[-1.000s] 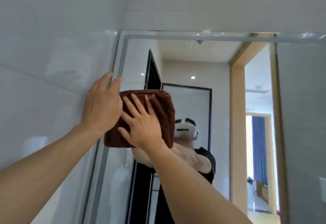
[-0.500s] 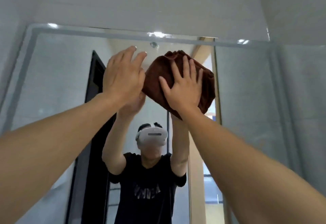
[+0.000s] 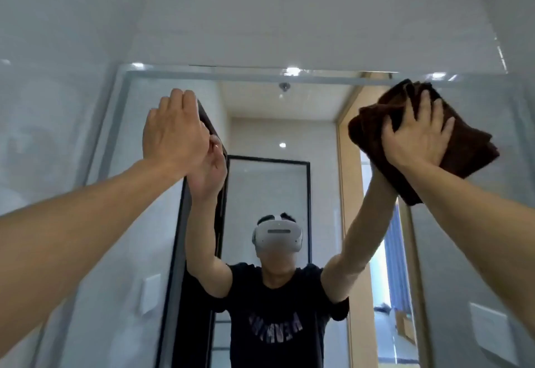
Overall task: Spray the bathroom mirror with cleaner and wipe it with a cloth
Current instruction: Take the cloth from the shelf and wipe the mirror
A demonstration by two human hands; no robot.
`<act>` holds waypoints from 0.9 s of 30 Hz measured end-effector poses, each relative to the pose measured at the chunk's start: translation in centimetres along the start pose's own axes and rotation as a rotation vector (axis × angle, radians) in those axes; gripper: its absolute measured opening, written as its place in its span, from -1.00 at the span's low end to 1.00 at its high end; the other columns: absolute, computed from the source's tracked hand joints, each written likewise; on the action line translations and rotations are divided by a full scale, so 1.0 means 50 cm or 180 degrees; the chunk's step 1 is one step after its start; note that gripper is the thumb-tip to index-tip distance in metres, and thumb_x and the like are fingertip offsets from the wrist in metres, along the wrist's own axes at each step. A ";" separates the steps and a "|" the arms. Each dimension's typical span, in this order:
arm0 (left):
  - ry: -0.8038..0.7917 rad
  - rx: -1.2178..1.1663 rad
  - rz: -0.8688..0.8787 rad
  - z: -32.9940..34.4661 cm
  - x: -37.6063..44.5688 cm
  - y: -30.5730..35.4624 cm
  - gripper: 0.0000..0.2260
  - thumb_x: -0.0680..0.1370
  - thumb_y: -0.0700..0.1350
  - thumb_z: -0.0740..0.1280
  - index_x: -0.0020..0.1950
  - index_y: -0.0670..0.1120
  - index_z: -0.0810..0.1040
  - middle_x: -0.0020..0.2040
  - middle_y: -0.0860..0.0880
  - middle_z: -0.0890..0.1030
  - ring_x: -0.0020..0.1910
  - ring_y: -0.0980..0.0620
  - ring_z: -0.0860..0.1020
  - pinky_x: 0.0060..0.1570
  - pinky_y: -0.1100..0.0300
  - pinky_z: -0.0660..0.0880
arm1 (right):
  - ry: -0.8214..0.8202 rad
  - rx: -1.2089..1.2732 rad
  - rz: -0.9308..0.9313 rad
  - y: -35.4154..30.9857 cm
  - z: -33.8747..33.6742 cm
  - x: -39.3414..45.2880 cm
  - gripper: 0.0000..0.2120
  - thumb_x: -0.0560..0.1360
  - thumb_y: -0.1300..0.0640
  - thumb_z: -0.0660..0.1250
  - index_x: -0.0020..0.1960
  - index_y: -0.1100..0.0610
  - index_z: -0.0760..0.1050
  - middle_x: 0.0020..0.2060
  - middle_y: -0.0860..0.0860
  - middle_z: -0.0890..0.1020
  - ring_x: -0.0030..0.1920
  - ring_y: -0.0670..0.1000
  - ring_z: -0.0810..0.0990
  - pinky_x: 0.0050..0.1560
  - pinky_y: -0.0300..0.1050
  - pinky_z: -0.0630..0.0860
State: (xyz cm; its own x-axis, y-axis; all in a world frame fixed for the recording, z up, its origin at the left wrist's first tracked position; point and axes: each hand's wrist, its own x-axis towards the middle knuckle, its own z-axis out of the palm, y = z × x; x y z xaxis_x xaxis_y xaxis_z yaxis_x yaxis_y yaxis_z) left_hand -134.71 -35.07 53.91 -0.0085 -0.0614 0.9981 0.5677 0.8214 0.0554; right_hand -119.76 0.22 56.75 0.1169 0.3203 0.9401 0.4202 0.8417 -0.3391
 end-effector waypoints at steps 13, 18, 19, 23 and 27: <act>-0.0300 0.0366 -0.0215 -0.129 0.006 -0.244 -0.85 0.54 -0.29 0.17 0.08 -0.13 0.32 0.12 -0.21 0.51 0.03 -0.32 0.54 -0.17 -0.01 0.31 | -0.0381 0.0203 -0.2943 -0.736 0.082 -0.223 -0.38 0.59 -0.32 -0.06 0.61 -0.17 0.06 0.63 0.01 0.06 0.63 0.10 -0.06 0.58 0.21 -0.08; -0.0382 0.0476 -0.0171 -0.152 0.008 -0.314 -0.84 0.50 -0.31 0.21 -0.03 -0.11 0.29 0.06 -0.25 0.49 0.00 -0.36 0.53 -0.18 -0.02 0.32 | -0.0539 0.0432 -0.3154 -0.749 0.090 -0.256 -0.37 0.58 -0.35 -0.01 0.60 -0.19 0.08 0.63 -0.01 0.04 0.63 0.06 -0.08 0.58 0.15 0.01; -0.0419 0.0442 -0.0156 -0.154 0.011 -0.316 -0.83 0.48 -0.34 0.21 -0.05 -0.12 0.28 0.02 -0.24 0.47 -0.04 -0.35 0.52 -0.18 -0.02 0.33 | -0.0429 0.0466 -0.3007 -0.732 0.088 -0.231 -0.37 0.57 -0.36 0.01 0.59 -0.18 0.12 0.63 -0.01 0.08 0.63 0.06 -0.05 0.56 0.15 0.04; -0.0539 0.0412 -0.0036 -0.159 0.024 -0.316 -0.82 0.46 -0.38 0.19 -0.09 -0.14 0.28 -0.06 -0.18 0.40 -0.14 -0.27 0.48 -0.22 -0.01 0.33 | -0.0194 0.0280 -0.2251 -0.668 0.071 -0.102 -0.33 0.54 -0.38 -0.05 0.58 -0.15 0.16 0.62 0.01 0.12 0.62 0.08 0.01 0.58 0.19 -0.05; -0.0743 0.0705 0.0370 -0.161 0.033 -0.328 -0.82 0.46 -0.39 0.20 0.00 -0.16 0.38 0.00 -0.19 0.47 -0.07 -0.30 0.55 -0.24 0.02 0.30 | -0.0157 0.0087 -0.1989 -0.707 0.069 -0.064 -0.33 0.57 -0.35 -0.18 0.60 -0.13 0.08 0.62 0.00 0.12 0.62 0.10 -0.03 0.58 0.23 -0.13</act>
State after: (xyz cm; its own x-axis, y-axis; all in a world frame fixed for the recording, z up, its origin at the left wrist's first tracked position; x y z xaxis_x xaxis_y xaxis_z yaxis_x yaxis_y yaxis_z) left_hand -137.39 -53.20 54.41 -0.1569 0.1504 0.9761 0.3837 0.9200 -0.0801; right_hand -138.10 -29.06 65.61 -0.1853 -0.2168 0.9585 0.3726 0.8870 0.2727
